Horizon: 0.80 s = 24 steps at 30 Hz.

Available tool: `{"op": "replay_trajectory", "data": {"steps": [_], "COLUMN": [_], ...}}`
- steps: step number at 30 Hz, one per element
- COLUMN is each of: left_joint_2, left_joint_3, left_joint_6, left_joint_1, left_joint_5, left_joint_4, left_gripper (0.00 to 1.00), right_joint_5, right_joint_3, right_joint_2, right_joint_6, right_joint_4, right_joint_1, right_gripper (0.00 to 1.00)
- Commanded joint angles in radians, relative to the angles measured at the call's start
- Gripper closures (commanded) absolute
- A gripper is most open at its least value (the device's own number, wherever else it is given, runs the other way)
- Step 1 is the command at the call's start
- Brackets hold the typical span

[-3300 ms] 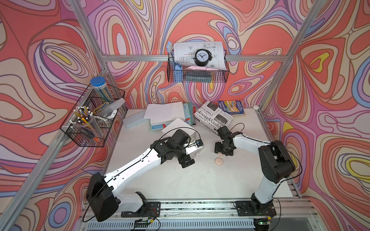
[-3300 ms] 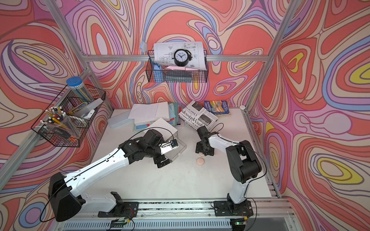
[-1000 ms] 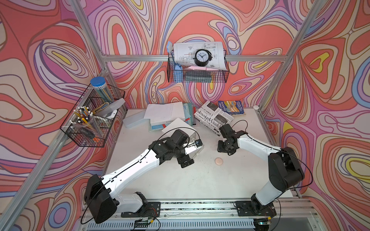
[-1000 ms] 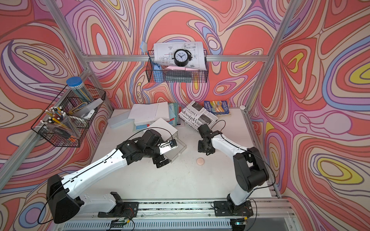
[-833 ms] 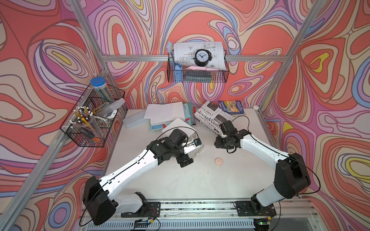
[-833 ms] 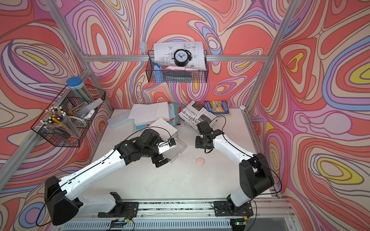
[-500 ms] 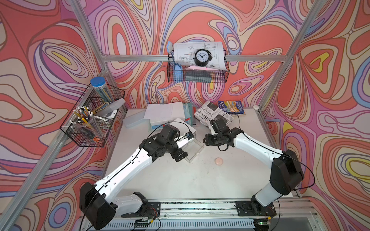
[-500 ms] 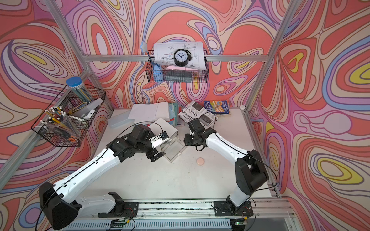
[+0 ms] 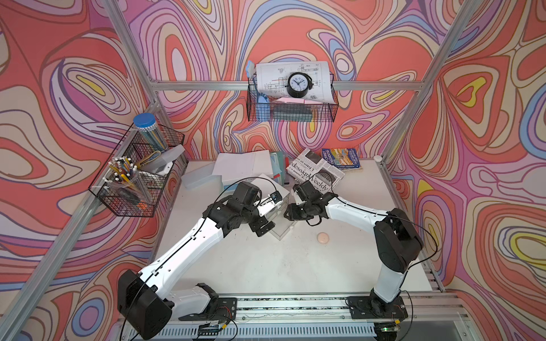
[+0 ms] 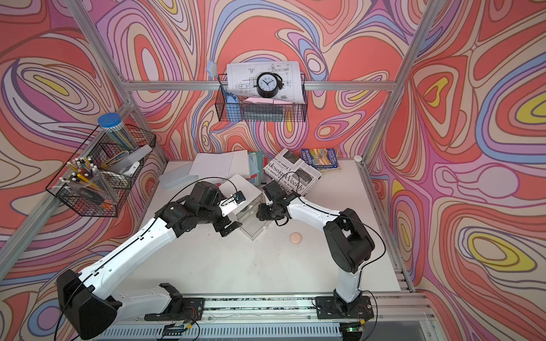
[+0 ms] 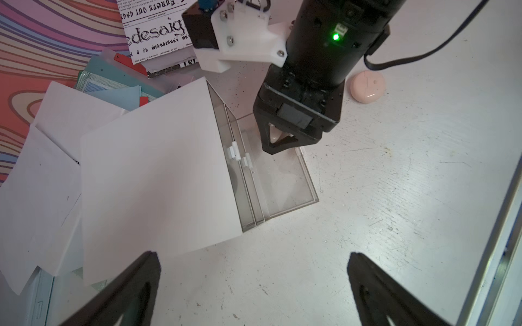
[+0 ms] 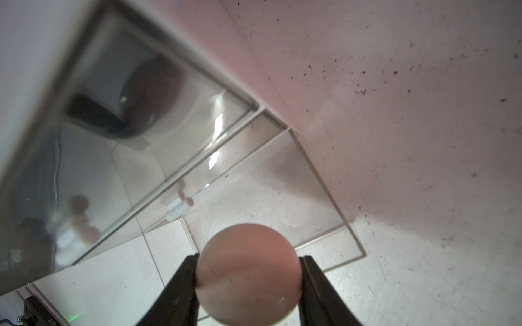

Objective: Put the bluetooth earphones in the drawer according to color
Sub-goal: Place the bluetooth earphone in the drawer.

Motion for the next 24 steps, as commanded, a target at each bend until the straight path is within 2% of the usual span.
{"op": "replay_trajectory", "data": {"steps": [1, 12, 20, 24], "left_joint_2": [-0.015, -0.032, -0.037, -0.039], "left_joint_3": [-0.003, -0.002, -0.002, 0.0], "left_joint_6": [0.005, 0.008, 0.007, 0.008], "left_joint_1": [0.003, 0.003, 0.002, 0.002], "left_joint_5": [0.015, 0.012, 0.012, 0.012], "left_joint_4": [-0.013, -0.02, -0.021, -0.023], "left_gripper": [0.01, 0.01, 0.01, 0.01], "right_joint_5": [-0.016, 0.009, -0.001, 0.006], "right_joint_3": [0.033, 0.034, 0.01, 0.013], "right_joint_2": [0.022, 0.046, 0.052, 0.042], "right_joint_6": [0.017, 0.037, 0.06, 0.06], "right_joint_4": [0.025, 0.037, 0.074, 0.072], "right_joint_1": [0.005, 0.007, 0.006, 0.007], "right_gripper": [0.97, 0.45, 0.31, 0.28]}}
